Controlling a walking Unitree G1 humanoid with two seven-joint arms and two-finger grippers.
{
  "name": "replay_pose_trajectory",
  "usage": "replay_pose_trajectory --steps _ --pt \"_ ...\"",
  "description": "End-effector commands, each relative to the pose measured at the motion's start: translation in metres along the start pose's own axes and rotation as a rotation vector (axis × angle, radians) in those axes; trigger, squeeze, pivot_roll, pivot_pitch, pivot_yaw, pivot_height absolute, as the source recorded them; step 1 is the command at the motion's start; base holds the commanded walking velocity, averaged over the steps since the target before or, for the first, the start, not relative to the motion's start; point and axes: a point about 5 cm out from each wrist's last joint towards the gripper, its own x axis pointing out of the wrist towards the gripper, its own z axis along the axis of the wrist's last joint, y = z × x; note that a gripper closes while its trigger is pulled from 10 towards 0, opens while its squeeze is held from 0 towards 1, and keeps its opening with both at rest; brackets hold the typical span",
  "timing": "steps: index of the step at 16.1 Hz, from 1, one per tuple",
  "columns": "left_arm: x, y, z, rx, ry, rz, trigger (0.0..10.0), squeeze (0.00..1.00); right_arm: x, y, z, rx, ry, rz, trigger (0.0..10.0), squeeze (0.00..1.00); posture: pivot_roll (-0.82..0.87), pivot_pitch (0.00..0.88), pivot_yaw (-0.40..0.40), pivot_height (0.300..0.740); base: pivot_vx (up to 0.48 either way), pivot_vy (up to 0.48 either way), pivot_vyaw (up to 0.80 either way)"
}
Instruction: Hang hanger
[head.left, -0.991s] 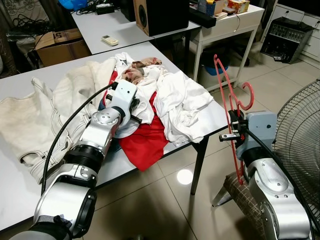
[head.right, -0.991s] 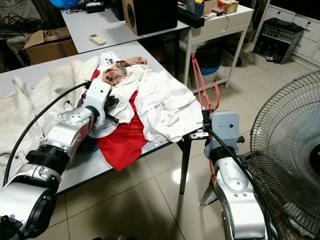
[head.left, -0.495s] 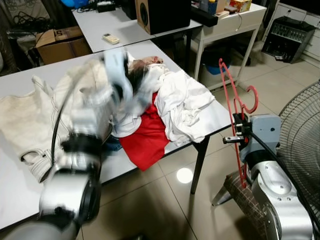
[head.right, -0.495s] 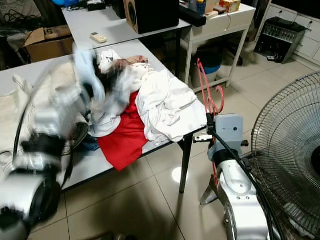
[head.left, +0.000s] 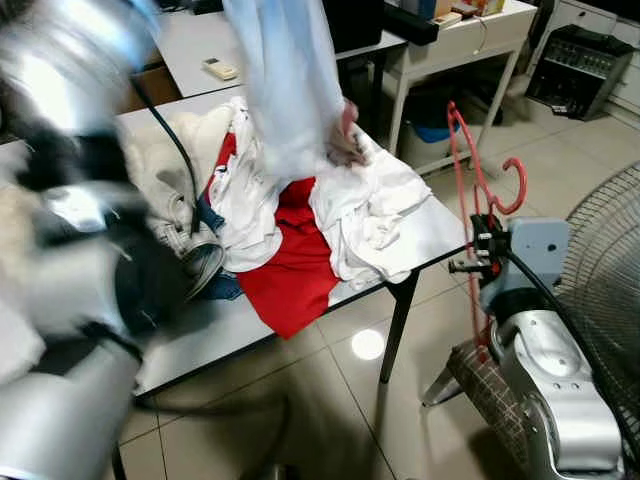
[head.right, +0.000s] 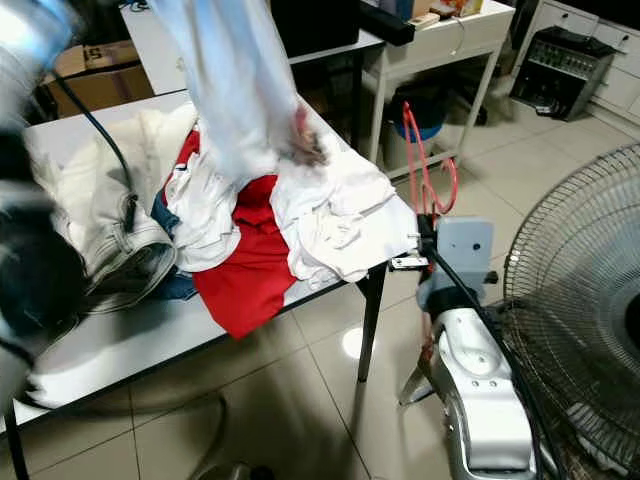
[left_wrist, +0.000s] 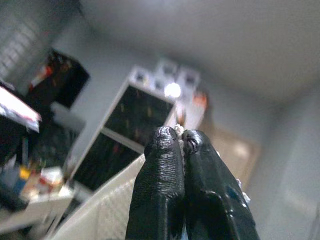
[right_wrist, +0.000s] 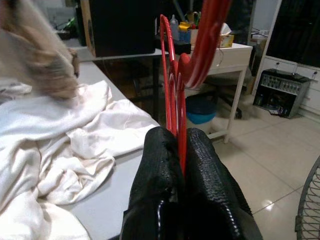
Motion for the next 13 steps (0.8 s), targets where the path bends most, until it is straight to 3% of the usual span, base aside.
replay_pose_trajectory --steps 1,2,3,4,5,6,7,8,9,11,12,13 --pt "-0.011 0.026 0.002 0.102 0.018 0.157 0.0 0.00 0.002 -0.003 0.002 0.011 -0.013 -0.019 10.0 0.00 -0.05 0.000 0.075 0.740 0.000 0.000 0.00" --pt "-0.022 0.046 0.000 0.180 0.050 0.302 0.0 0.00 0.002 -0.002 0.002 0.013 -0.013 -0.020 10.0 0.00 -0.05 0.000 0.078 0.740 0.000 0.000 0.00" --pt "-0.047 0.077 -0.004 0.379 0.135 0.466 0.0 0.00 0.002 -0.002 0.001 0.014 -0.012 -0.021 10.0 0.00 -0.05 0.000 0.084 0.740 0.000 0.000 0.00" --pt "-0.059 0.087 -0.006 0.474 0.187 0.512 0.0 0.00 0.001 -0.002 0.001 0.014 -0.011 -0.022 10.0 0.00 -0.05 0.000 0.086 0.740 0.000 0.000 0.00" --pt "-0.068 0.093 -0.007 0.502 0.215 0.528 0.0 0.00 0.001 -0.002 0.000 0.014 -0.010 -0.024 10.0 0.00 -0.05 0.000 0.086 0.740 0.000 0.000 0.00" --pt "-0.080 0.102 -0.008 0.604 0.278 0.564 0.0 0.00 0.000 -0.002 0.000 0.015 -0.007 -0.026 10.0 0.00 -0.05 0.000 0.086 0.740 0.000 0.000 0.00" --pt "-0.110 0.120 -0.009 0.835 0.458 0.622 0.0 0.00 -0.001 -0.002 -0.002 0.015 0.001 -0.025 10.0 0.00 -0.05 0.000 0.084 0.740 0.000 0.000 0.00" --pt "-0.121 0.126 -0.009 0.910 0.519 0.639 0.0 0.00 -0.001 -0.002 -0.003 0.015 0.003 -0.024 10.0 0.00 -0.05 0.000 0.083 0.740 0.000 0.000 0.00" --pt "-0.130 0.131 -0.004 0.935 0.536 0.658 0.0 0.00 -0.001 -0.001 -0.004 0.014 0.006 -0.020 10.0 0.00 -0.05 0.000 0.082 0.740 0.000 0.000 0.00" --pt "-0.150 0.140 0.015 0.992 0.517 0.716 0.0 0.00 0.000 0.001 -0.005 0.015 0.011 -0.009 10.0 0.00 -0.04 0.000 0.079 0.740 0.000 0.000 0.00" --pt "-0.162 0.146 0.020 1.038 0.573 0.782 6.5 0.00 0.000 0.002 -0.005 0.014 0.013 -0.002 10.0 0.00 -0.04 0.000 0.078 0.740 0.000 0.000 0.00" --pt "-0.177 0.155 0.021 1.079 0.676 0.851 10.0 0.00 0.000 0.003 -0.005 0.013 0.015 0.002 10.0 0.00 -0.04 0.000 0.076 0.740 0.000 0.000 0.00"
